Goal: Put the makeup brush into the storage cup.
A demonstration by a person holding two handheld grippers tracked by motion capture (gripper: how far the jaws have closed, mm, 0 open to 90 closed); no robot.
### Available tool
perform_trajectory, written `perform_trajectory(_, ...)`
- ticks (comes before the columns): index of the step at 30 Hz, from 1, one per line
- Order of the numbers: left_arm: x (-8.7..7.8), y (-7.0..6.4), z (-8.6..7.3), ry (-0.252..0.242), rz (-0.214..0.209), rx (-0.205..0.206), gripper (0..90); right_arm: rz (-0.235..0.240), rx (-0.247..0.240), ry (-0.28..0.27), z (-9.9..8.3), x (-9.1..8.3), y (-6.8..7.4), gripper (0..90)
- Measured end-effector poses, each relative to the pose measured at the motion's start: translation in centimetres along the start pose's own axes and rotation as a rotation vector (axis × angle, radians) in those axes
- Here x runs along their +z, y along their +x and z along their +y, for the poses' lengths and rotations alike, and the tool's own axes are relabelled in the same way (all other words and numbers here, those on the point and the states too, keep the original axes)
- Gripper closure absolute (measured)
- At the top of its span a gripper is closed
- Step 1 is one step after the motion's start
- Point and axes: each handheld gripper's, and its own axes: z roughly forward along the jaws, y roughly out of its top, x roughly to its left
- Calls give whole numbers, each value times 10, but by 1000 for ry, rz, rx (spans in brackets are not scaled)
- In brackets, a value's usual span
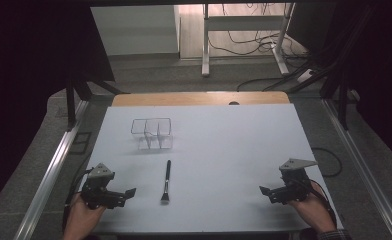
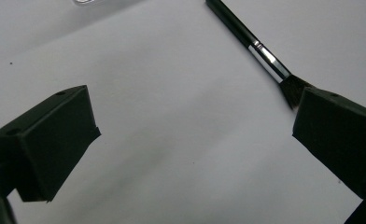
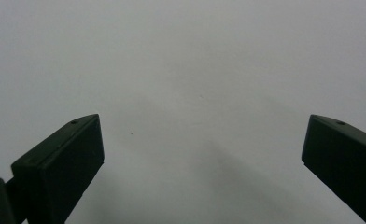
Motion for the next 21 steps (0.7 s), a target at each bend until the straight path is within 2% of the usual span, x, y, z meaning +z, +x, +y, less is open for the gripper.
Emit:
perform_trajectory(4, -2, 1, -2, -52, -11, 22, 10, 7, -1, -2, 1, 0, 2, 0)
perform_trajectory(11, -1, 4, -2, -58, -12, 2, 11, 11, -26, -7, 3, 0, 6, 0)
perform_trajectory(17, -2, 8, -1, -59, -35, -55, 10, 8, -28, -9, 3, -1, 8, 0)
perform_trajectory(21, -1, 9, 0, -45, -31, -51, 15, 6, -37, -13, 3, -2, 9, 0)
